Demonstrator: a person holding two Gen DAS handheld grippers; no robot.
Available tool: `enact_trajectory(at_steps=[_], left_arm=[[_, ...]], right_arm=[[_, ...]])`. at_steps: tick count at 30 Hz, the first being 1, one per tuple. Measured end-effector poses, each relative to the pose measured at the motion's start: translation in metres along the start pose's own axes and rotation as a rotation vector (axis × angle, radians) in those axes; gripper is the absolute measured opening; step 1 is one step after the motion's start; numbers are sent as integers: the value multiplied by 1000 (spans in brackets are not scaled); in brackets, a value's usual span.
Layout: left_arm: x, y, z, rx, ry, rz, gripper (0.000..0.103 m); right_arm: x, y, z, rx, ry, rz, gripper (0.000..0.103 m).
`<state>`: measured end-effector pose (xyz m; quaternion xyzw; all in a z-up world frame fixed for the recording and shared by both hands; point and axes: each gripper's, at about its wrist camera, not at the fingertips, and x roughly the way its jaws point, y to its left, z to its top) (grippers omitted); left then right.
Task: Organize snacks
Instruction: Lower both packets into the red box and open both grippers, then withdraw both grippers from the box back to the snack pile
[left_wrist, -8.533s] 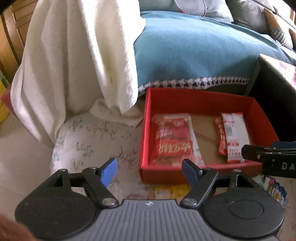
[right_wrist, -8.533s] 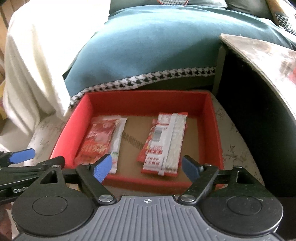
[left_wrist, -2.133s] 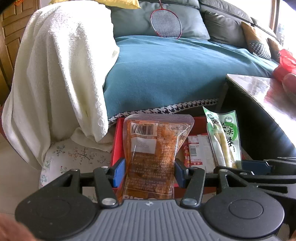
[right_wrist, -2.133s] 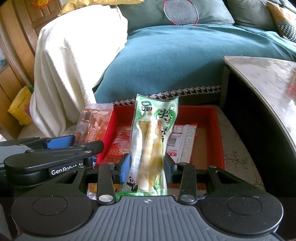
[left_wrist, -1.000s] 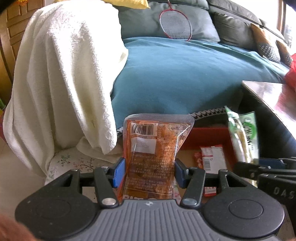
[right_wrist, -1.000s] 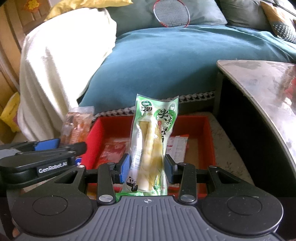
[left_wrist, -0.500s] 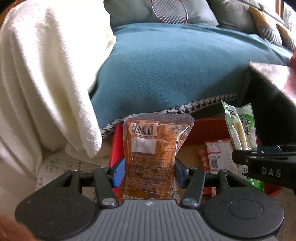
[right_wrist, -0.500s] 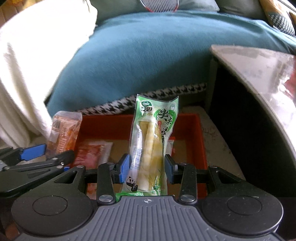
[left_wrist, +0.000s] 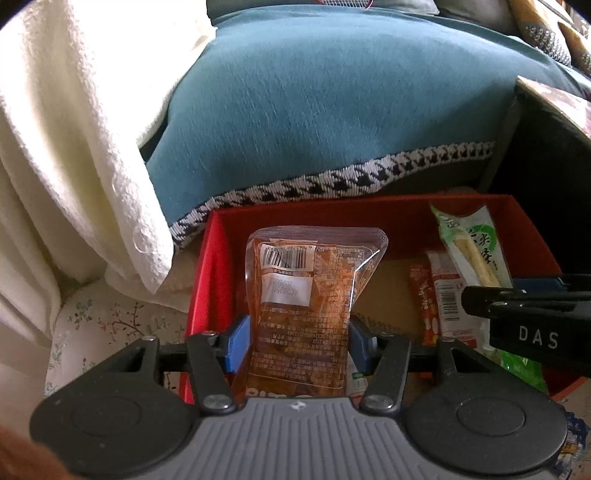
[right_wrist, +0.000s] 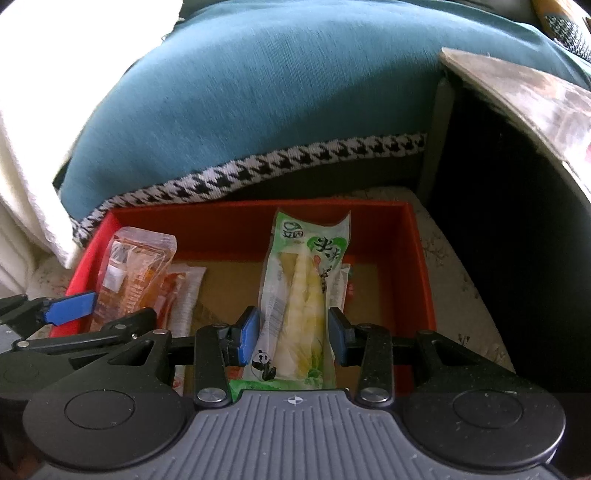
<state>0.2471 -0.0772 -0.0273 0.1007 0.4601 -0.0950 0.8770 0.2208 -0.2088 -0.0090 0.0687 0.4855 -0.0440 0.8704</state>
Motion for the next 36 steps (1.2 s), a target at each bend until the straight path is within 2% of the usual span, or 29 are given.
enact_trajectory(at_steps=[12,18,21,30,36], left_arm=[[15,-3,-6,24,33,5,53],[16,-4,-7,36,38,4,56],[18,-5,-6,38,46,7,57],[-2,3,0,15,6,-9,60],[-19,21,-1,-35,-10,-15,60]], right_arm=[[11,0,-3,-4,13,-8,51],[12,-2,-2,9,11,-7,61],[5,-3,1,9,-10,-10,71],[-7,-5,1,18,-23,-4,71],[-25,1,0,21,-55,20,72]])
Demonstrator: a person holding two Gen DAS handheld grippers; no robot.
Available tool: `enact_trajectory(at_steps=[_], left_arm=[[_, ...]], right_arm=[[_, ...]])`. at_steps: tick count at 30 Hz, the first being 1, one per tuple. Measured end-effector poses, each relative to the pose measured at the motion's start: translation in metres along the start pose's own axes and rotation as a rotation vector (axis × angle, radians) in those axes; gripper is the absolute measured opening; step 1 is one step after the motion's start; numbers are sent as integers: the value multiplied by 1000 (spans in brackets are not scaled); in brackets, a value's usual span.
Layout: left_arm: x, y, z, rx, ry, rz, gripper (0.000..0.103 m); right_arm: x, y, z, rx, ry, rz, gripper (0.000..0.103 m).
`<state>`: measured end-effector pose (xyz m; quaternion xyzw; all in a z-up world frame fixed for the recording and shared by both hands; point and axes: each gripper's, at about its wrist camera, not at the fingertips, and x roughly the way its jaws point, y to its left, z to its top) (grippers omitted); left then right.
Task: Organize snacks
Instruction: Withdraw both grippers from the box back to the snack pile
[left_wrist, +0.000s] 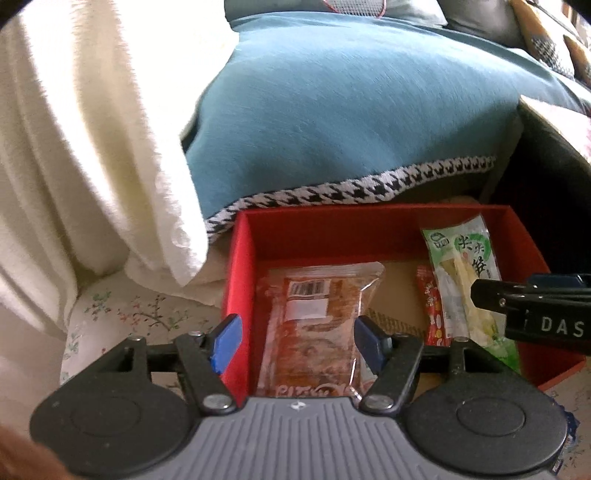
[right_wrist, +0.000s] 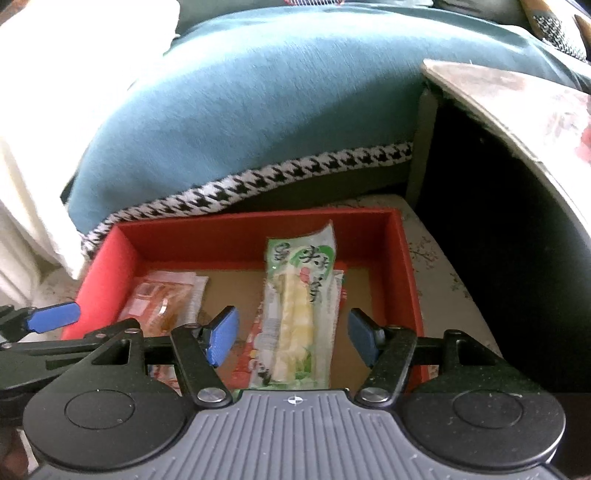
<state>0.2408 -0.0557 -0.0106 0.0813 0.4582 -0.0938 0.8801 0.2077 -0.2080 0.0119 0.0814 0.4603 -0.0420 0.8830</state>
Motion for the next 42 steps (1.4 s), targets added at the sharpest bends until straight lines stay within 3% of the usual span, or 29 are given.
enact_trajectory(at_steps=[9,19,29,37,42], left_arm=[[-25,15,-6,-33,-1,-1,60],[-50,28,-43,-57,19,-7,61],[-63,27,-74,53,71,-67,62],[-45,25,-102,172,181,-145,61],[-33,28,-104,191,186,-199,61]], right_arm=[[-26,14,-6,-25,-22,42,74],[-52,34,-28,-99,1,67,76],[-60,32,-66,-135,77,80,77],[-54,27,-91,-144,151,76,77],[-50,34,-96,-167,167,81,79]])
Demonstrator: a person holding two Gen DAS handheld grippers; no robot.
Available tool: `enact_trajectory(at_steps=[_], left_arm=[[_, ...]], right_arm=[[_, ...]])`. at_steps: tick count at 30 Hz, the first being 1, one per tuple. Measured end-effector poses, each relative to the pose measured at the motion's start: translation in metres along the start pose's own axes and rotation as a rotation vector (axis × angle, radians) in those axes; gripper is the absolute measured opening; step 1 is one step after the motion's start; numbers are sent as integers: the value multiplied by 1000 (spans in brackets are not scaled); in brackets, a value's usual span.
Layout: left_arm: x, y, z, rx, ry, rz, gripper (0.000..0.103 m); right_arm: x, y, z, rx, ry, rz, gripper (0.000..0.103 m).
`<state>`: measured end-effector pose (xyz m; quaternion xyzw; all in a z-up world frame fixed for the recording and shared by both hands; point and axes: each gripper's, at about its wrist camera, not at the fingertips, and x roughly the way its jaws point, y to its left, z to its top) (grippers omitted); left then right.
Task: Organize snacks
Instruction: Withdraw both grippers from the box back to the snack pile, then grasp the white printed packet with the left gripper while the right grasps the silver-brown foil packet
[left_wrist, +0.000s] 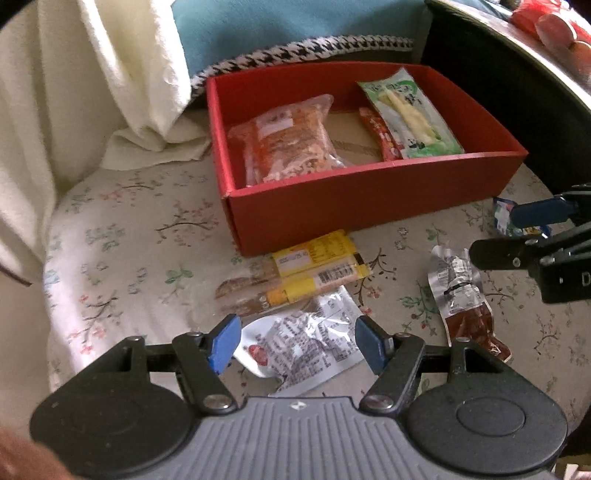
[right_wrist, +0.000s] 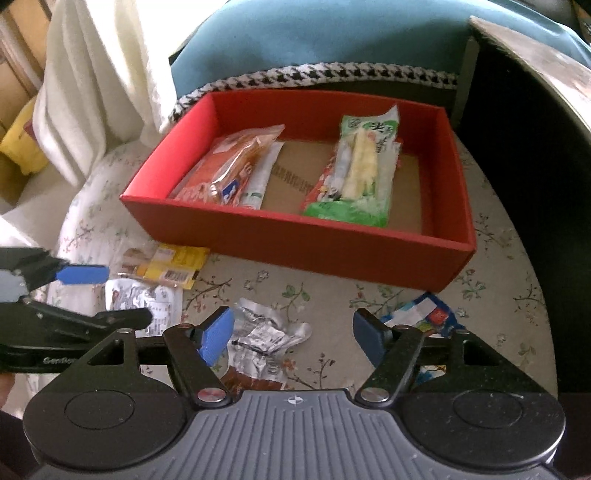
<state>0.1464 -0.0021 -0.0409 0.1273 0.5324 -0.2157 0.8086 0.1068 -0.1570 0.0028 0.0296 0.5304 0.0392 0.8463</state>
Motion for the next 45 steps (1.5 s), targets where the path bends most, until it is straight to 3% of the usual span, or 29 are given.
enact_trajectory(at_steps=[3,9,14,22,26,30,40,42,45], left_arm=[[10,3,0,-19,37,-58,63],[4,-7,-11,-6,69,-70,66],[-10,-14,-24,-26,83,-168,66],[-11,0,-13,-150,38,-63,66],[3,-10,-7,-89,60,-47,67],[19,-24,-4,-1,65,35,70],[7,-29,-19,6,119,8,67],[1,-25,-23,-31,119,-32,67],[-4,-13,-20,-109,101,-32,67]], right_arm=[[3,2,0,-9,7,1,80],[8,-2,3,3,17,-8,80],[6,-1,1,-6,15,-6,81],[6,-7,-4,-4,32,-24,83],[11,-5,-4,-4,45,-23,83],[17,-7,-4,1,58,-41,83],[23,1,-5,-15,80,-46,85],[22,3,-7,-20,81,-44,85],[25,5,-10,-3,90,-21,85]])
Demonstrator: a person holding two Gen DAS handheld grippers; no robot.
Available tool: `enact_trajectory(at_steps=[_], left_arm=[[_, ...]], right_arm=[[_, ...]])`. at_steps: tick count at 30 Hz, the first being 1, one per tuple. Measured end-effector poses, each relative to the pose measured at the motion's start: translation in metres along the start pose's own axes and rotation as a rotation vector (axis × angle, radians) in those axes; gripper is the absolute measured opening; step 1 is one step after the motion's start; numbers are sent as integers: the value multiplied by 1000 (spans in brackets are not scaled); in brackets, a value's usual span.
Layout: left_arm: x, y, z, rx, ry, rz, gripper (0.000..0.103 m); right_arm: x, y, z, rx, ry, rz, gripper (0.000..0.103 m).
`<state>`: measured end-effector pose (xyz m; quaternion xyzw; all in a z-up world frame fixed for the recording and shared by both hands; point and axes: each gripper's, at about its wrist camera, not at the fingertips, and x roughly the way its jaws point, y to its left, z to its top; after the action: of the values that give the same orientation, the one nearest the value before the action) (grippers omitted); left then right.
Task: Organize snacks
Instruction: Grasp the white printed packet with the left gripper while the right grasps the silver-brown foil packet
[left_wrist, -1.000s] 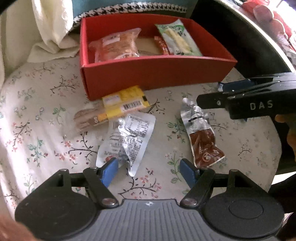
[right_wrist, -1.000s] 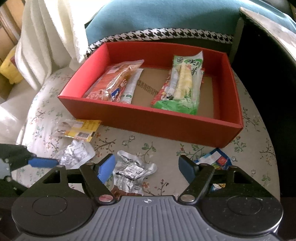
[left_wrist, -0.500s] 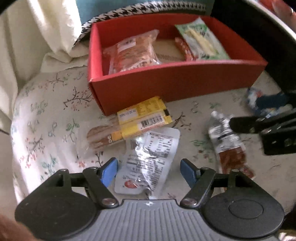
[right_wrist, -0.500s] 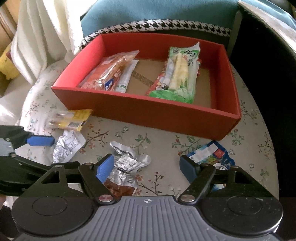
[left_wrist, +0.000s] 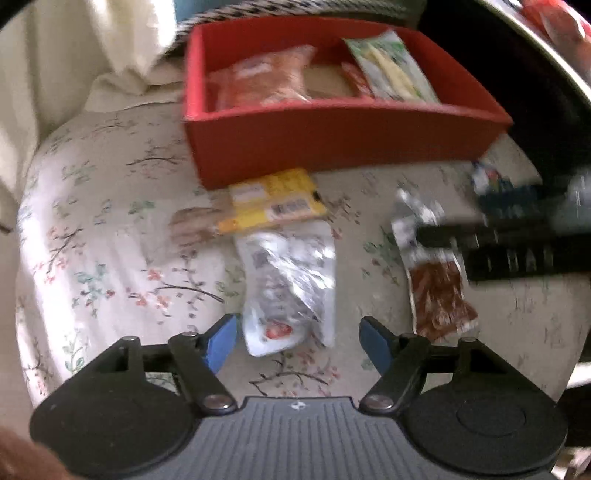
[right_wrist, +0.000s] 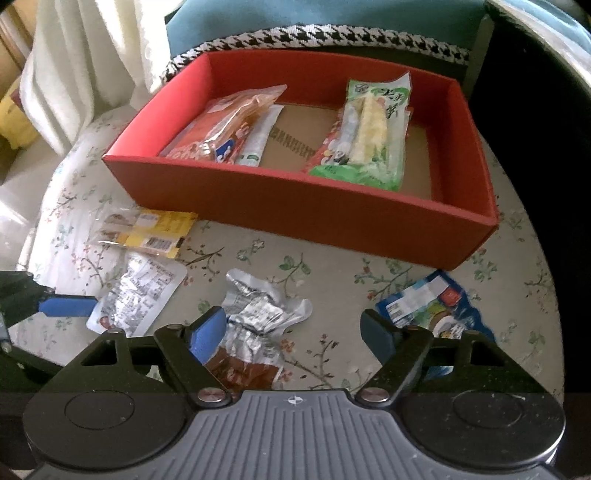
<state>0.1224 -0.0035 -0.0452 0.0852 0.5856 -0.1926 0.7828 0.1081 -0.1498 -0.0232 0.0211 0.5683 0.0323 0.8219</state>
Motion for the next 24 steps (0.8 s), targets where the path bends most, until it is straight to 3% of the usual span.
enact_trajectory(at_steps=[6,9,14,21,23,24], left_arm=[[7,19,8,-155,5,-20,67],[9,11,10,-107,-10,31,66],[14,7,17,-87,-15,44,68],[26,-21,20,0,-24,88,72],[22,-24,18,2,-34,99,68],[22,-26,19,5,-42,104,60]], right_arm=[[17,13,-6,-29,29,-18,83],[21,26,-9,-96,14,-65,77],[15,29,-9,-134,14,-40,54],[1,12,-14,-124,31,-65,53],[-3,8,-13,-113,18,-73,53],[-5,6,-11,-106,10,-71,53]])
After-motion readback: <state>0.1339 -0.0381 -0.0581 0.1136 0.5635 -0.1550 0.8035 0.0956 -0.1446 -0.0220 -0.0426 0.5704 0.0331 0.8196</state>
